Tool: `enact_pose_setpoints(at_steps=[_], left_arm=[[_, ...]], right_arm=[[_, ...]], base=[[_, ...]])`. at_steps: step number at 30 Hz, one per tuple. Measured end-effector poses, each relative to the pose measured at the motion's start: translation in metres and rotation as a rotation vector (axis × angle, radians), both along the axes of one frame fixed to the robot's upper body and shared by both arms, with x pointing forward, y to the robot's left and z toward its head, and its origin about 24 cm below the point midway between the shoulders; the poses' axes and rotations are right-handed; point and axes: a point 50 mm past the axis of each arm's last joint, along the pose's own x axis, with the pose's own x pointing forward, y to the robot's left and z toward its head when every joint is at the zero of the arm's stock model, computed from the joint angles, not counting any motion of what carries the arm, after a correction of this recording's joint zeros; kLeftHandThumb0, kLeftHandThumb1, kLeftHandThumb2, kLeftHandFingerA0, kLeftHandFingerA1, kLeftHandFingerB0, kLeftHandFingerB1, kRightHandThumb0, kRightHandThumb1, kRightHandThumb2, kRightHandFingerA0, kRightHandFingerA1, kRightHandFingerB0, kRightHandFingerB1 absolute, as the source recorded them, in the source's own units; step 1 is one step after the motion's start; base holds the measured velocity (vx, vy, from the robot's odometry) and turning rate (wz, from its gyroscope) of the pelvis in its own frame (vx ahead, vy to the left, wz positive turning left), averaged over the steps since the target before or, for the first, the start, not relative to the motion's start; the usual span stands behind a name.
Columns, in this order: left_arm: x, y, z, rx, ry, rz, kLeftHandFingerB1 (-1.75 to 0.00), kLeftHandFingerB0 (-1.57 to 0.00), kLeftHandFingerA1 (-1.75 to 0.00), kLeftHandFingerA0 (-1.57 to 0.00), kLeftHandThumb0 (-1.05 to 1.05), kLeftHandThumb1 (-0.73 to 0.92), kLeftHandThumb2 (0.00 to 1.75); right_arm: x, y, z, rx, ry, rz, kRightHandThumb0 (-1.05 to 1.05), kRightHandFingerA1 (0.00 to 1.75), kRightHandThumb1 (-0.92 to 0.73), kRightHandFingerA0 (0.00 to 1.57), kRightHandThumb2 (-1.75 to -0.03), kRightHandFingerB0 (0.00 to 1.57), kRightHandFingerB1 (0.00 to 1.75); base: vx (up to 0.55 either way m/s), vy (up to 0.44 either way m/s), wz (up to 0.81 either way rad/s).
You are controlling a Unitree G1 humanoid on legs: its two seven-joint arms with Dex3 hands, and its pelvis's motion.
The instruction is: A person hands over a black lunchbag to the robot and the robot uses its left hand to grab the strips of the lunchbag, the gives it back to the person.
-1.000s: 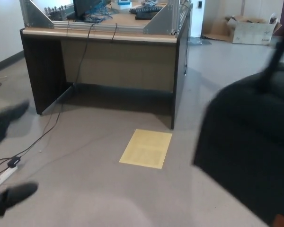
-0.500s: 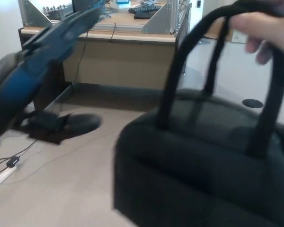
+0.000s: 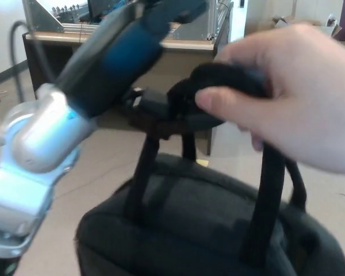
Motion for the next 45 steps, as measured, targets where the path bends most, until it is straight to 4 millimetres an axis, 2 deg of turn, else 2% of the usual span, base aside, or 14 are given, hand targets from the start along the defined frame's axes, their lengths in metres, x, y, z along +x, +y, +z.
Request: enact_pose_setpoints(at_steps=[13,14,17,18,19,21,22,23,24,27,28,30,31,45], left_arm=[[-0.001,-0.036,0.005,0.043,0.064,0.02,-0.21,-0.05,-0.25,-0.05,-0.68,0.44,0.79],[0.0,-0.04,0.004,0.051,0.071,0.031,-0.29,-0.05,-0.42,-0.06,-0.69,0.44,0.79],[0.007,-0.053,-0.003,0.068,0.107,0.061,-0.34,-0.35,-0.41,-0.47,-0.48,0.49,0.55],[0.009,-0.057,-0.005,0.068,0.118,0.067,-0.34,-0.35,-0.41,-0.47,-0.48,0.49,0.55],[0.011,-0.06,-0.007,0.064,0.126,0.069,-0.5,-0.4,-0.65,-0.53,-0.48,0.4,0.75],[0.018,-0.074,-0.014,0.048,0.163,0.07,-0.58,-0.46,-0.81,-0.56,-0.42,0.48,0.54],[0.022,-0.08,-0.018,0.042,0.181,0.072,-0.79,-0.47,-0.98,-0.57,-0.44,0.44,0.58],[0.024,-0.084,-0.021,0.037,0.193,0.074,-0.94,-0.55,-1.06,-0.62,-0.45,0.47,0.81],[0.027,-0.09,-0.024,0.03,0.21,0.076,-1.4,-0.57,-1.53,-0.64,-0.33,0.51,0.56],[0.035,-0.105,-0.034,0.007,0.257,0.086,-1.56,-0.61,-1.66,-0.72,-0.42,0.58,0.57],[0.037,-0.107,-0.036,0.003,0.265,0.089,-1.67,-0.7,-1.75,-0.87,-0.26,0.59,0.57],[0.042,-0.115,-0.041,-0.016,0.293,0.093,-1.64,-0.75,-1.75,-0.95,-0.24,0.61,0.59],[0.043,-0.118,-0.044,-0.027,0.305,0.091,-1.71,-0.69,-1.75,-0.93,-0.23,0.63,0.58],[0.062,-0.115,-0.052,-0.228,0.312,0.129,-1.75,-0.59,-1.75,-0.78,-0.16,0.65,0.55]], right_arm=[[-0.001,0.0,-0.001,-0.001,0.003,0.005,-0.6,0.56,-0.55,0.39,-0.91,0.33,0.51],[-0.001,0.0,-0.001,-0.001,0.004,0.004,-0.58,0.57,-0.55,0.39,-0.92,0.33,0.51],[-0.002,0.0,-0.002,-0.001,0.007,0.004,-0.56,0.57,-0.54,0.38,-0.92,0.34,0.52],[-0.002,0.0,-0.002,-0.001,0.007,0.004,-0.56,0.57,-0.54,0.38,-0.92,0.34,0.52],[-0.002,0.0,-0.002,-0.001,0.007,0.004,-0.57,0.56,-0.55,0.38,-0.92,0.34,0.51],[-0.002,0.0,-0.002,0.0,0.006,0.004,-0.55,0.56,-0.54,0.38,-0.92,0.35,0.52],[-0.002,0.0,-0.002,0.0,0.007,0.004,-0.52,0.44,-0.69,0.44,-0.6,0.46,0.41],[-0.002,0.0,-0.002,0.0,0.007,0.004,-0.52,0.44,-0.69,0.43,-0.61,0.45,0.41],[-0.003,0.0,-0.002,0.0,0.007,0.004,-0.55,0.56,-0.55,0.37,-0.93,0.36,0.53],[-0.002,0.001,-0.002,0.001,0.006,0.005,-0.54,0.57,-0.54,0.37,-0.93,0.36,0.53],[-0.002,0.001,-0.002,0.002,0.006,0.005,-0.52,0.43,-0.69,0.43,-0.61,0.45,0.41],[-0.003,0.001,-0.002,0.002,0.006,0.005,-0.51,0.43,-0.68,0.44,-0.6,0.46,0.41],[-0.003,0.001,-0.002,0.002,0.006,0.005,-0.54,0.56,-0.54,0.37,-0.92,0.37,0.53],[-0.002,0.002,-0.002,0.0,0.007,0.011,-0.58,0.56,-0.57,0.37,-0.92,0.36,0.53]], base=[[0.0,0.0,0.0],[0.0,0.0,0.0],[0.0,0.0,0.0],[0.0,0.0,0.0],[0.0,0.0,0.0],[0.0,0.0,0.0],[0.0,0.0,0.0],[0.0,0.0,0.0],[0.0,0.0,0.0],[0.0,0.0,0.0],[0.0,0.0,0.0],[0.0,0.0,0.0],[0.0,0.0,0.0],[0.0,0.0,0.0]])
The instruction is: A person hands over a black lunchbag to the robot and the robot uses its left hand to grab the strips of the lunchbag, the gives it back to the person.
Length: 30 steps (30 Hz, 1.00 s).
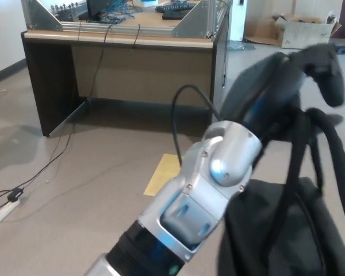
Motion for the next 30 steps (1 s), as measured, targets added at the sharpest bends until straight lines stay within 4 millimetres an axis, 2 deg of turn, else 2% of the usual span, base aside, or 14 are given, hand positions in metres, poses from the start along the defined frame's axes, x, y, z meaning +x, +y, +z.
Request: enact_pose_setpoints(at_steps=[3,13,14,20,24,30], left_arm=[[0.004,0.01,0.003,-0.055,-0.021,0.032,-1.75,-0.58,-1.75,-0.77,-0.14,0.65,0.55],[0.017,0.078,0.017,-0.255,-0.167,0.21,-1.75,-0.59,-1.75,-0.79,-0.18,0.67,0.56],[0.017,0.084,0.018,-0.268,-0.183,0.227,-1.75,-0.6,-1.75,-0.8,-0.19,0.67,0.56],[0.012,0.129,0.017,-0.308,-0.306,0.342,-1.75,-0.62,-1.75,-0.83,-0.23,0.67,0.57],[0.007,0.157,0.007,-0.302,-0.349,0.406,-1.75,-0.58,-1.75,-0.79,-0.2,0.67,0.55],[-0.002,0.202,-0.03,-0.25,-0.34,0.511,-1.75,-0.61,-1.75,-0.8,-0.16,0.67,0.55]], right_arm=[[0.0,0.001,0.0,-0.001,0.002,0.004,-0.54,0.56,-0.55,0.37,-0.92,0.37,0.53],[0.0,0.002,0.0,0.001,0.007,0.015,-0.54,0.56,-0.55,0.37,-0.92,0.37,0.54],[0.0,0.002,0.0,0.002,0.008,0.016,-0.5,0.45,-0.69,0.44,-0.61,0.47,0.42],[0.001,0.002,0.0,0.001,0.008,0.023,-0.47,0.45,-0.68,0.46,-0.6,0.5,0.44],[0.001,0.002,0.0,0.005,0.008,0.022,-0.47,0.44,-0.68,0.43,-0.6,0.53,0.45],[0.002,0.001,0.001,0.008,0.009,0.022,-0.48,0.43,-0.69,0.44,-0.61,0.52,0.44]], base=[[0.0,0.0,0.0],[0.0,0.0,0.0],[0.0,0.0,0.0],[0.0,0.0,0.0],[0.0,0.0,0.0],[0.0,0.0,0.0]])
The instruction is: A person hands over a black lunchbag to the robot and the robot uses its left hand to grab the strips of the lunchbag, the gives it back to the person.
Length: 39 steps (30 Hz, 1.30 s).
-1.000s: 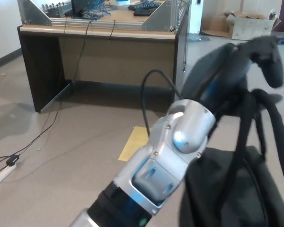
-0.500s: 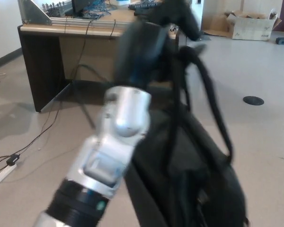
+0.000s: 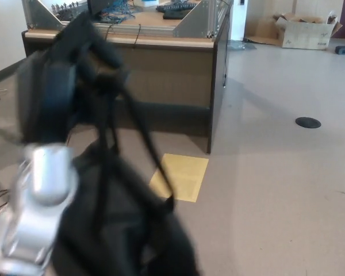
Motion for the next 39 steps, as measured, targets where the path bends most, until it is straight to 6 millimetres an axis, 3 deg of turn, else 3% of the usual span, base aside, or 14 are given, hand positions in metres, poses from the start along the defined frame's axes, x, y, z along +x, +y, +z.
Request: enact_pose_setpoints(at_steps=[15,16,17,18,23,24,25,28,29,33,39], left_arm=[[-0.036,0.078,-0.119,0.027,0.287,0.189,-1.73,-0.64,-1.75,-0.83,-0.05,0.6,0.55],[-0.039,0.083,-0.129,0.024,0.318,0.206,-1.73,-0.65,-1.75,-0.83,-0.04,0.6,0.55],[-0.041,0.087,-0.136,0.021,0.337,0.217,-1.73,-0.65,-1.75,-0.83,-0.04,0.6,0.55],[-0.046,0.094,-0.15,0.015,0.381,0.242,-1.74,-0.65,-1.75,-0.83,-0.04,0.6,0.55],[-0.069,0.119,-0.201,0.006,0.546,0.342,-1.75,-0.61,-1.75,-0.78,-0.04,0.61,0.53],[-0.074,0.123,-0.21,0.006,0.576,0.362,-1.75,-0.59,-1.75,-0.79,-0.03,0.6,0.54],[-0.078,0.126,-0.217,0.004,0.599,0.377,-1.75,-0.58,-1.75,-0.76,-0.05,0.62,0.53],[-0.093,0.137,-0.239,-0.006,0.675,0.43,-1.75,-0.58,-1.75,-0.75,-0.09,0.63,0.53],[-0.101,0.142,-0.249,-0.01,0.709,0.454,-1.74,-0.59,-1.75,-0.79,-0.07,0.61,0.54],[-0.122,0.153,-0.272,-0.02,0.785,0.516,-1.75,-0.61,-1.75,-0.81,-0.07,0.61,0.54],[-0.142,0.163,-0.284,-0.031,0.805,0.57,-1.75,-0.61,-1.75,-0.81,-0.1,0.61,0.55]], right_arm=[[0.0,0.001,0.0,0.001,0.001,0.005,-0.49,0.42,-0.69,0.43,-0.61,0.52,0.43],[0.0,0.001,0.0,0.001,0.001,0.005,-0.51,0.55,-0.53,0.35,-0.92,0.45,0.57],[0.0,0.001,0.0,0.001,0.0,0.005,-0.51,0.55,-0.53,0.35,-0.92,0.45,0.57],[0.001,0.002,0.0,0.001,-0.001,0.006,-0.49,0.43,-0.69,0.45,-0.6,0.52,0.44],[0.005,0.002,0.003,0.001,-0.012,0.009,-0.51,0.43,-0.7,0.43,-0.61,0.51,0.43],[0.005,0.003,0.004,0.001,-0.014,0.01,-0.55,0.54,-0.57,0.33,-0.94,0.42,0.56],[0.006,0.003,0.004,0.001,-0.015,0.011,-0.56,0.54,-0.57,0.33,-0.94,0.41,0.55],[0.006,0.003,0.004,0.0,-0.015,0.013,-0.55,0.54,-0.56,0.34,-0.93,0.43,0.56],[0.006,0.003,0.004,0.0,-0.015,0.013,-0.48,0.43,-0.69,0.44,-0.6,0.52,0.44],[0.007,0.003,0.004,0.0,-0.016,0.014,-0.48,0.43,-0.7,0.43,-0.61,0.52,0.44],[0.006,0.003,0.004,0.0,-0.013,0.013,-0.48,0.43,-0.69,0.44,-0.6,0.53,0.44]], base=[[0.0,0.0,0.0],[0.0,0.0,0.0],[0.0,0.0,0.0],[0.0,0.0,0.0],[0.0,0.0,0.0],[0.0,0.0,0.0],[0.0,0.0,0.0],[0.0,0.0,0.0],[0.0,0.0,0.0],[0.0,0.0,0.0],[0.0,0.0,0.0]])
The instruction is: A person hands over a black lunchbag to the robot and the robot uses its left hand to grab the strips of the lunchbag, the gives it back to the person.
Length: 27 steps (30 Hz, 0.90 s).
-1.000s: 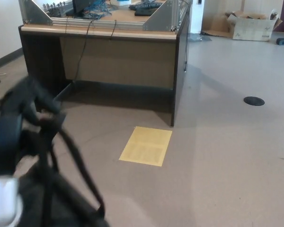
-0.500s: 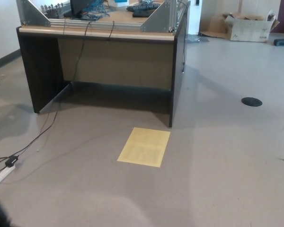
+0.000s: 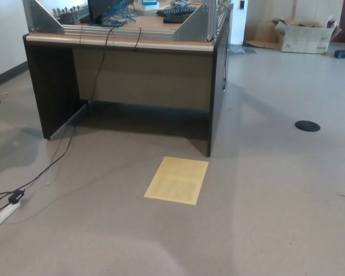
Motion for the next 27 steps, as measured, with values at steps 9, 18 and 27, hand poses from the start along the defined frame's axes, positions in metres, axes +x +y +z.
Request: enact_pose_setpoints(at_steps=[9,18,27], left_arm=[[-0.007,0.005,0.005,0.035,-0.078,-0.016,-1.75,-0.65,-1.75,-0.81,-0.13,0.62,0.55],[0.057,-0.004,0.083,0.157,-0.451,-0.179,-1.72,-0.66,-1.75,-0.83,-0.1,0.61,0.55],[0.103,-0.055,0.182,0.265,-0.826,-0.446,-1.74,-0.57,-1.75,-0.79,-0.11,0.59,0.54]], right_arm=[[-0.001,0.0,-0.001,-0.003,0.007,0.0,-0.47,0.43,-0.69,0.43,-0.6,0.54,0.44],[0.005,-0.003,0.003,-0.007,-0.009,-0.007,-0.53,0.53,-0.55,0.31,-0.94,0.45,0.57],[0.004,-0.004,0.003,-0.009,-0.005,-0.011,-0.49,0.43,-0.69,0.43,-0.6,0.53,0.45]], base=[[0.0,0.0,0.0],[0.0,0.0,0.0],[0.0,0.0,0.02]])
